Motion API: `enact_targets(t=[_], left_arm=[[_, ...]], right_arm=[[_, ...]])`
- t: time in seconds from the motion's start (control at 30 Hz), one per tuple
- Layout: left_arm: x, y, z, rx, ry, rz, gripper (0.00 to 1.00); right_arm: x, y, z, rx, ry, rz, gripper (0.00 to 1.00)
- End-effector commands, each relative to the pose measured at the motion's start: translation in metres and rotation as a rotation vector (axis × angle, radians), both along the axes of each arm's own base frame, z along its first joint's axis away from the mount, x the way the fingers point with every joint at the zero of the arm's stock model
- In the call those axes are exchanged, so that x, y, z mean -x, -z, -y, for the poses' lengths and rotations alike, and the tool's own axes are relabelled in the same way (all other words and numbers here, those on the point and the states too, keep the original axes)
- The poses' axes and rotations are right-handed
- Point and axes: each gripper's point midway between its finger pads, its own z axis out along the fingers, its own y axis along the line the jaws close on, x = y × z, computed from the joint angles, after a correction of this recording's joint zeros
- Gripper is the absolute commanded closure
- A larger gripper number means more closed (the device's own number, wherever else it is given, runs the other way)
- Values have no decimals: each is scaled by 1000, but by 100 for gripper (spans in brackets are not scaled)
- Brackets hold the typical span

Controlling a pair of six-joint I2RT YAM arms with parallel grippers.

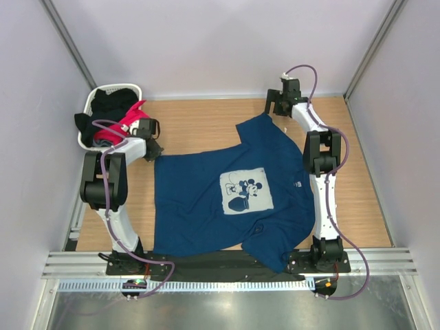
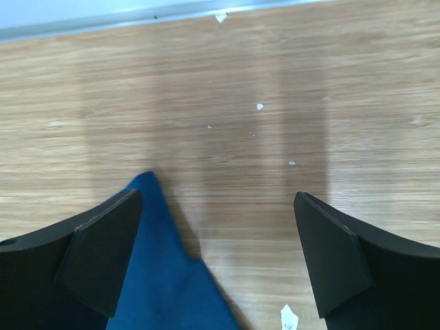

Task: Fold and stack the t-shirts
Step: Flatten the tshirt out

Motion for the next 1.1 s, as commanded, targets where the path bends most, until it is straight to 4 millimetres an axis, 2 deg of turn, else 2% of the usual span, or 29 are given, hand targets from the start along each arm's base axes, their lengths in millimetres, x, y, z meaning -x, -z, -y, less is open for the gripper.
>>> enact_targets(t=[0.0,0.17,0.33,0.67,0.73,0.93,0.97,1.07], left_arm=[[14,24,0,8,14,-80,100],[18,25,1,13,16,-85,100],[20,25,1,14,15,-86,100],[21,25,1,13,17,-87,100],[21,25,1,13,18,-82,100],[20,25,1,12,21,-79,100],[20,25,1,14,20,-77,100],[19,25,1,14,23,-76,100]], right_arm=[[-19,-17,1,-4,-17,83,2],[-26,-14,-10,-46,-59,99,4],[-23,-13,-27,-132,-105,89,9],[0,-2,-42,-170,-172,23,21],[6,7,-40,-141,-165,2,24],[21,9,-38,-120,-169,-31,33],[26,15,-38,-118,-170,-46,34],[26,13,-41,-107,-183,-40,35]])
